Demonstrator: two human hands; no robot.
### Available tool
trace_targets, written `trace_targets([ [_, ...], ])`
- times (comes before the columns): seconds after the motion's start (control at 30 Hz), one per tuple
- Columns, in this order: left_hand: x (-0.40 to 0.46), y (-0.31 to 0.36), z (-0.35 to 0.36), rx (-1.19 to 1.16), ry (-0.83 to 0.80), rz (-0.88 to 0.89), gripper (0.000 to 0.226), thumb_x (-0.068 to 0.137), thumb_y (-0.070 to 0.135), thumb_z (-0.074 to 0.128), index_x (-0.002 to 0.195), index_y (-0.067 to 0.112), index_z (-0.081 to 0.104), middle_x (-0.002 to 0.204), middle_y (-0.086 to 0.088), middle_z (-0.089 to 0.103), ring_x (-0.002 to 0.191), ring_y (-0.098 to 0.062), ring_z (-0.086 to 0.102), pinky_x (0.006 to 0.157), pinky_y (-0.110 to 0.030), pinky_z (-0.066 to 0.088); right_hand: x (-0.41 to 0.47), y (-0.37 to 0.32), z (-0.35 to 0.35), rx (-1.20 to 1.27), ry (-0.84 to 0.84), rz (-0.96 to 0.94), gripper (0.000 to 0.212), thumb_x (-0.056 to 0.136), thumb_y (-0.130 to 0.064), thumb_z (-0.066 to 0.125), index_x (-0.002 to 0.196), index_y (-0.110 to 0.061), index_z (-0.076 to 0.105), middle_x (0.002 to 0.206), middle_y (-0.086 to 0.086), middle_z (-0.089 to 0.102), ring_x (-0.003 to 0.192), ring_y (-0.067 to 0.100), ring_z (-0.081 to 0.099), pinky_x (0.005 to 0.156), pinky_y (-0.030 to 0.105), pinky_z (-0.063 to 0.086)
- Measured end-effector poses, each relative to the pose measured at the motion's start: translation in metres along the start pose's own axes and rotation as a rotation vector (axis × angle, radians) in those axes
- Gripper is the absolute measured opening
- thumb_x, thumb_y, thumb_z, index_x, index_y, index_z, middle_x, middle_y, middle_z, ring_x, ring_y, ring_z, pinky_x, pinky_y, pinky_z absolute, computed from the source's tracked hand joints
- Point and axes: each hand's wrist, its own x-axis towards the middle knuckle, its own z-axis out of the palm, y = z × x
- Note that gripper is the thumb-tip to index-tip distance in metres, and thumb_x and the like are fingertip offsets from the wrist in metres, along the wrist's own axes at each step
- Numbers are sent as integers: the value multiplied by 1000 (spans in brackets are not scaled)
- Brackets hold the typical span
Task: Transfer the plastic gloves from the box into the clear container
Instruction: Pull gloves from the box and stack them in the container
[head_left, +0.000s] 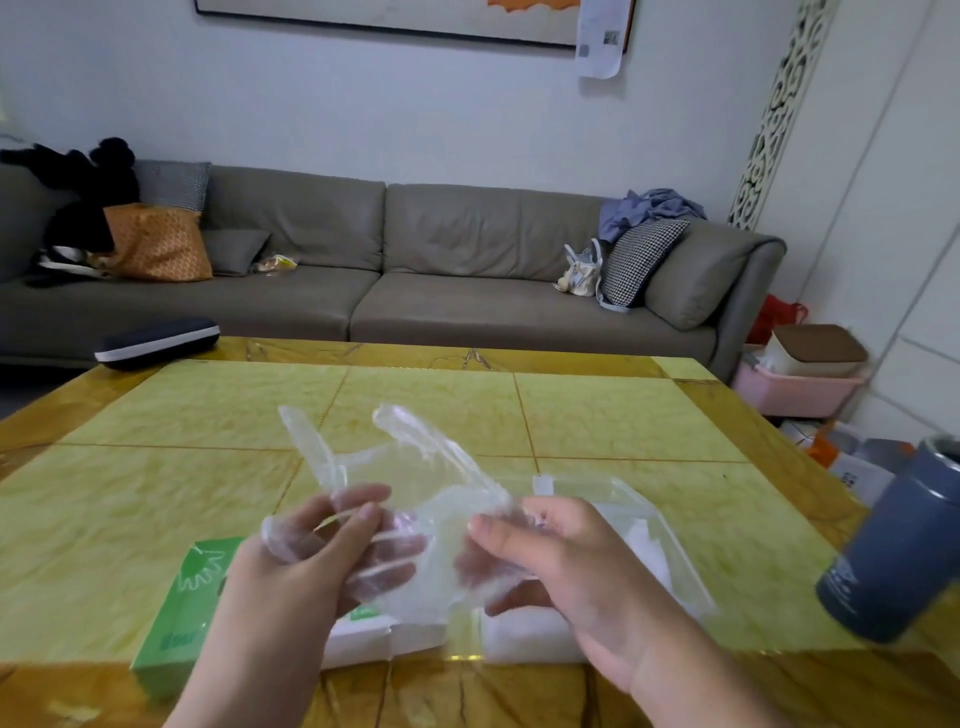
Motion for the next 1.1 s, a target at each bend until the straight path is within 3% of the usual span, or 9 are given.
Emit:
trace_targets([
  [0.13,-15,-5,21,125,-103,30,15,96,-2,59,102,-4,72,92,-22,77,83,-38,76,68,-42,64,-2,-4,-22,225,292,-79,15,100,-6,65,100,8,69,87,23,74,69,30,72,53,32,55],
  [0.27,-28,-9,39,279,-246,45,5,94,8,71,94,5,75,79,-21,76,68,-33,75,57,-35,59,-1,-3,-72,11,442,-139,17,100,-8,67,89,4,69,70,10,67,63,23,61,54,31,48],
  [0.37,-37,-9,48,518,-159,430,23,78,40,72,84,18,69,64,-9,69,55,-26,65,58,-32,52,2,1,-102,-193,459,-111,24,102,-8,64,81,4,61,57,5,56,47,15,47,42,25,35],
  [0.43,-45,1,67,717,-195,757,16,78,38,67,87,24,68,72,4,66,67,-13,64,64,-20,49,3,4,-112,-326,432,-79,27,103,-10,62,79,5,58,53,3,52,41,12,43,41,23,34],
  [0.5,-42,-1,95,957,-344,900,10,89,31,66,98,35,64,92,18,61,88,-4,60,73,-12,44,5,10,-118,-417,411,-68,29,101,-12,62,73,-4,58,52,1,52,43,12,46,45,24,39],
  [0.57,-28,-15,119,1234,-474,757,18,100,37,55,117,39,58,112,24,52,107,1,52,84,-16,46,10,15,-120,-548,418,-56,29,99,-19,63,72,-8,61,53,2,58,47,12,52,52,29,44],
  [0.7,11,-52,132,1658,-593,375,37,102,49,48,130,27,56,124,7,53,122,-16,51,98,-39,50,14,19,-126,-749,460,-61,22,97,-24,66,76,-17,67,63,-5,67,55,11,62,52,27,46],
  [0.83,30,-57,134,1720,-655,185,48,97,58,52,138,34,53,131,8,58,119,-14,58,101,-36,49,14,20,-125,-898,472,-38,8,97,-21,65,91,-25,66,90,-6,68,76,16,68,70,39,62],
  [1.1,44,-60,145,1769,-621,61,47,79,58,75,122,44,59,115,13,62,98,-10,66,90,-33,56,2,7,-113,-1227,457,61,33,86,3,63,111,-18,57,113,1,57,90,24,63,67,33,52],
])
